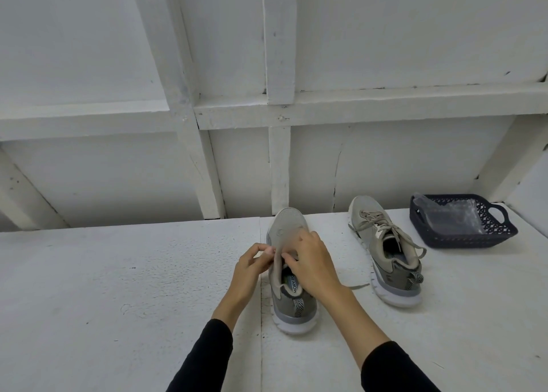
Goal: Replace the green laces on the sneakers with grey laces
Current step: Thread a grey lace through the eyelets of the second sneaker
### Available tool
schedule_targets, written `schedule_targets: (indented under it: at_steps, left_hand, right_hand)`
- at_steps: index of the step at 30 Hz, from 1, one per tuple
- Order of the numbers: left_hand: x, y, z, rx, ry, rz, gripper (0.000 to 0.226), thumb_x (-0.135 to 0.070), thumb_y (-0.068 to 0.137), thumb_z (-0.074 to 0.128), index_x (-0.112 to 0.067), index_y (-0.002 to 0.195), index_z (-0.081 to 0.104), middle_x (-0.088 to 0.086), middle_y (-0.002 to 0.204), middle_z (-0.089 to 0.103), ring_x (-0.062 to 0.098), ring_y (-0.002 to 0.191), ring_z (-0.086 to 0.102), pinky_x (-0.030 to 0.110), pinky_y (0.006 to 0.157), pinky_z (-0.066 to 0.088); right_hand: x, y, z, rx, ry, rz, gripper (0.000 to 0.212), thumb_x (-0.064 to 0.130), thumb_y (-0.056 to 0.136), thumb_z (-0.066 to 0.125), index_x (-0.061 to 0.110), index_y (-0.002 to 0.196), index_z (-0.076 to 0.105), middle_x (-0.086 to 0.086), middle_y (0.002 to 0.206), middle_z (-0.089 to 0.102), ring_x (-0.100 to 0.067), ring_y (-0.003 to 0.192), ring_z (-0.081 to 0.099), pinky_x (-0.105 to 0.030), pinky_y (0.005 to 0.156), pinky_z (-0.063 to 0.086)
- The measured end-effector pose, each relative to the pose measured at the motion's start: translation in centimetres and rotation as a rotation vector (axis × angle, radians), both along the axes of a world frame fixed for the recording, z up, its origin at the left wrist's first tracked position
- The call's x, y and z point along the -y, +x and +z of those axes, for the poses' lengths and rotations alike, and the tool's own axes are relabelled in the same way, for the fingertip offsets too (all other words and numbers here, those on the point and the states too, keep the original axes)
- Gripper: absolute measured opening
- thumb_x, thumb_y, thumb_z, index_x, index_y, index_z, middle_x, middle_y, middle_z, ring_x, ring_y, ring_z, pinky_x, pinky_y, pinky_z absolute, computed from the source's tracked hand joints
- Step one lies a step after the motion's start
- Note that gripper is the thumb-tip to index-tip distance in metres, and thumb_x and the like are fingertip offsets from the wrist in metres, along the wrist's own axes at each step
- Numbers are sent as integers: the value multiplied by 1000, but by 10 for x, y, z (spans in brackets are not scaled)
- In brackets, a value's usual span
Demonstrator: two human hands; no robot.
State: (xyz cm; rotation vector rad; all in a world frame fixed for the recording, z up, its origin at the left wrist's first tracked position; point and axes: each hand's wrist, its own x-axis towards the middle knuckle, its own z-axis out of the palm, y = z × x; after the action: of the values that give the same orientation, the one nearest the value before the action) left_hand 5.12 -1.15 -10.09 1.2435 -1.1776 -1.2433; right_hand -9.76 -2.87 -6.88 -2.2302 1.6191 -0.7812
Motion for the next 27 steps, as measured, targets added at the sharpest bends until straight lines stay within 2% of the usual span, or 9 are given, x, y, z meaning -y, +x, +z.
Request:
schedule_targets:
  at_steps: [10,14,16,18,20,21,22,25,27]
  left_hand:
    - [-1,-7,4,-22,-24,72,21,-21,94,61,-1,100,66,12,88,75,24,87,72,21,75,55]
    - [2,-8,2,-59,38,166,21,-20,97,58,0,100,63,6,94,76,17,90,72,19,78,53]
    - [6,-6,1,-161,109,267,15,-16,99,55,-1,100,58,6,102,75,19,91,73,27,87,53]
    - [13,2,1,-403,179,395,8,-10,103,45,-4,101,50,9,104,71,22,87,72,34,88,53]
    - [16,12,5,-661,264,563,14,-8,106,34,-7,98,46,7,90,59,14,72,59,27,73,54]
    - [17,17,4,-653,283,619,18,-8,106,31,-10,94,44,4,81,50,11,64,47,20,60,49]
    - [17,23,3,-495,279,649,20,-9,106,29,-12,91,42,2,77,44,11,60,39,19,52,43]
    - [13,32,-12,514,53,500,14,-25,106,31,-22,99,43,-1,75,54,18,66,49,30,61,39]
    - [10,31,-16,788,-63,324,16,-34,105,34,-30,100,49,-9,81,61,13,77,57,32,71,35]
  right_hand:
    - [-2,-1,-7,38,-58,-59,7,27,90,63,21,94,61,9,103,52,-10,93,40,-24,82,36]
    - [-6,-2,-8,51,-75,-163,25,33,87,67,24,105,52,8,110,48,-14,99,40,-27,81,30]
    - [-7,-4,-9,69,-25,-219,36,36,86,69,24,113,48,6,116,46,-15,105,39,-28,85,30]
    - [-7,-7,-12,112,44,-257,44,39,84,70,25,118,46,5,121,45,-16,110,37,-30,87,29]
    - [-8,-11,-14,156,89,-280,49,41,82,71,25,121,45,4,123,45,-17,113,37,-30,86,28]
    - [-9,-12,-15,171,108,-290,51,42,82,71,24,122,45,3,124,45,-17,114,37,-31,86,29]
    - [-9,-13,-15,188,129,-300,53,42,81,72,24,123,45,3,125,45,-18,115,37,-32,87,30]
    - [-10,-15,-17,256,179,-333,53,40,81,73,22,122,45,1,125,46,-20,117,40,-35,91,33]
    - [-11,-16,-19,310,207,-341,53,39,81,74,22,122,45,2,123,48,-20,116,42,-37,94,36]
